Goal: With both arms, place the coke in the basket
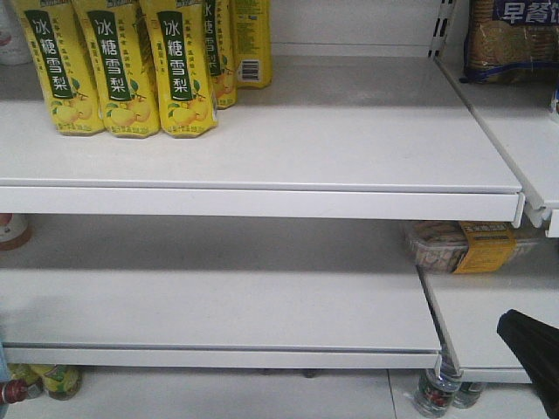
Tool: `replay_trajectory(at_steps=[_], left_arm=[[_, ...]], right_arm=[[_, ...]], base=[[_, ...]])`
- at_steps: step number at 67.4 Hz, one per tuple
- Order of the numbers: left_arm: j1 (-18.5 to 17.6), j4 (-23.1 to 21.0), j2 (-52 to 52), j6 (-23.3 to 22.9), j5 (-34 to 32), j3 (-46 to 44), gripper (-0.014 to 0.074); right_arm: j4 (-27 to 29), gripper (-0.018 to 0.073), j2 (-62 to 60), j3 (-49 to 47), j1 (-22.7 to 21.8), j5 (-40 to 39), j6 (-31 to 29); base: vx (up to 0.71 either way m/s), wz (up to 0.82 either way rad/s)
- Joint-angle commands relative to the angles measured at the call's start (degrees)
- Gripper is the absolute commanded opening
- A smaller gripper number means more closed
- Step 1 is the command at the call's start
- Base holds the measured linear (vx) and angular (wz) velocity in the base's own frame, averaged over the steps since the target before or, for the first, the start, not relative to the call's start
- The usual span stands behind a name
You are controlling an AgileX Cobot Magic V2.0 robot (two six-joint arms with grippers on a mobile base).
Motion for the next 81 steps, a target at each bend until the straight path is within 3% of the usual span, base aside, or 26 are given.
replay_trajectory(at_steps=[1, 10, 81], left_arm=[[0.04, -0.52, -1.33, 6.16, -9.16, -1.72, -0.0006], [0.04, -3.3, -1.33, 8.17, -9.16, -1.68, -0.0006], [0.04, -3.25, -1.23, 7.98, -9.16, -1.75, -0.0006]], right_arm=[[-1.33, -0.001, 0.32, -1.72, -0.27, -2.2, 0.03], [-1.33, -0.001, 0.32, -1.72, -0.27, -2.2, 0.03], [-1.33, -0.001, 0.32, -1.72, -0.27, -2.2, 0.03]], base=[[0.0, 0.0], [0.0, 0.0], [0.0, 0.0]])
